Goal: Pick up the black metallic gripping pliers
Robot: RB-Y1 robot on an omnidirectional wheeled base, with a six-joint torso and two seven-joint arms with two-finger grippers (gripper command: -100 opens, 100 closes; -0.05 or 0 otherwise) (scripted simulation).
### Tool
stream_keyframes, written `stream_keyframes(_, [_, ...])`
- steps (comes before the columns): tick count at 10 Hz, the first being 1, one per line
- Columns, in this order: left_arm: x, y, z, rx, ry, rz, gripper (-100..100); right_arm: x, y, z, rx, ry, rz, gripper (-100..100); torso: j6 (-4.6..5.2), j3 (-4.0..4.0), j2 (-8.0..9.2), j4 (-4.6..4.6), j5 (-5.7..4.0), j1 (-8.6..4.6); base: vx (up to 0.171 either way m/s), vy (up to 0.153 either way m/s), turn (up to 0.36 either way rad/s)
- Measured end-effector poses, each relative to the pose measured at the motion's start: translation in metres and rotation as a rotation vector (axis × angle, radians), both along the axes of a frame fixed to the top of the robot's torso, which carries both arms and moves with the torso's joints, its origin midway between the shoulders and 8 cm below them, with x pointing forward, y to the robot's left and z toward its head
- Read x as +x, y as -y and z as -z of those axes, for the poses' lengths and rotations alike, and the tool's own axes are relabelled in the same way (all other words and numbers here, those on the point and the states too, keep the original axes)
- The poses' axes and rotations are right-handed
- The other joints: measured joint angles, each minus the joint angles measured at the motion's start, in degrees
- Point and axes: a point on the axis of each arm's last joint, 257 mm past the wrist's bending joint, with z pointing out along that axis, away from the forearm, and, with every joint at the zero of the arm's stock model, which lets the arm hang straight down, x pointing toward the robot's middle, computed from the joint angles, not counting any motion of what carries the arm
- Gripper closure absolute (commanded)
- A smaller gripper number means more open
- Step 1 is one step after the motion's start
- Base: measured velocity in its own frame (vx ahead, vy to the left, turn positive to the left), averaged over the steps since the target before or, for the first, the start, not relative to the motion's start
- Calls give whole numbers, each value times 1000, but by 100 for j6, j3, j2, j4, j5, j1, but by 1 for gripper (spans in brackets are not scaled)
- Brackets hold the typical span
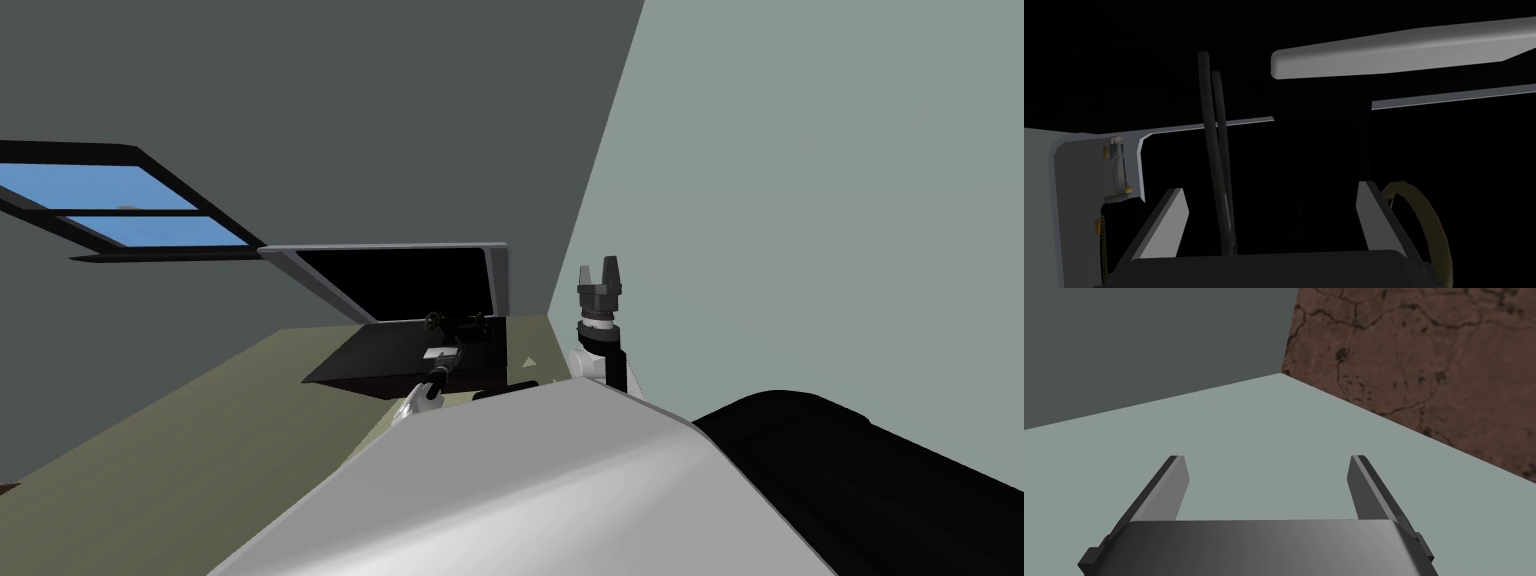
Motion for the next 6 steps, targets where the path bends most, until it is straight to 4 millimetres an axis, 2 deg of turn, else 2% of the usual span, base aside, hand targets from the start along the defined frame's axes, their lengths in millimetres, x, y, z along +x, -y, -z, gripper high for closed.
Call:
stream_keyframes(3, [0,0,0,0,0,0,-100,0,0,0,0,0,0,0,0,0,0,0,1,3,-3,8,-46])
stream_keyframes(6, [5,-14,2,8,0,-30,-100,0,0,0,0,0,0,0,2,5,9,2,2,8,-27,19,-138])
